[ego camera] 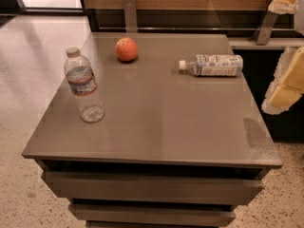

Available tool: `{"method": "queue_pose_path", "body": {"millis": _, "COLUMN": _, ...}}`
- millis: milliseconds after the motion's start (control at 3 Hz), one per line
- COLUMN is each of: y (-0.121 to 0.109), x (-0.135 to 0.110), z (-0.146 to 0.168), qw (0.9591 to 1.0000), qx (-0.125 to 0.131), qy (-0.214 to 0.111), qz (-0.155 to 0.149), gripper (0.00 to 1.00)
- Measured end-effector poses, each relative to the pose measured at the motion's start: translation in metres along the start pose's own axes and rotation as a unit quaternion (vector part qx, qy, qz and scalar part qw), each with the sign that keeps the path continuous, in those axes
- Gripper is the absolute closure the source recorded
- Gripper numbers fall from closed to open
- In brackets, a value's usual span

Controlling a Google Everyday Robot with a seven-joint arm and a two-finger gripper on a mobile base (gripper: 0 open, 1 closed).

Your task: Place blue plastic bottle upright

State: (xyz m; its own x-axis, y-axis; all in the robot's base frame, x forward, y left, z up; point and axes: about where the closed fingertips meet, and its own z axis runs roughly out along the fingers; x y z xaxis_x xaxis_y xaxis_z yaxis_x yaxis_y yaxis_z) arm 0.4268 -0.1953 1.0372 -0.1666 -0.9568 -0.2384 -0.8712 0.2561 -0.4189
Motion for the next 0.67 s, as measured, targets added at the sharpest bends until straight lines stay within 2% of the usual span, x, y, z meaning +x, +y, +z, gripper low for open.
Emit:
{"method": "queue_pose_path", "body": {"millis": 333, "y": 0.0, "x": -0.001, "z": -0.001, "qw": 1.0, "qx": 0.001, "qy": 0.0, "qz": -0.001, "gripper": 0.0}}
{"method": "queue_pose_path", "body": {"millis": 667, "y": -0.013, "x": -0.011, "z": 0.012, "qw": 0.9999, "qx": -0.005, "qy": -0.01, "qz": -0.013, "gripper": 0.0}}
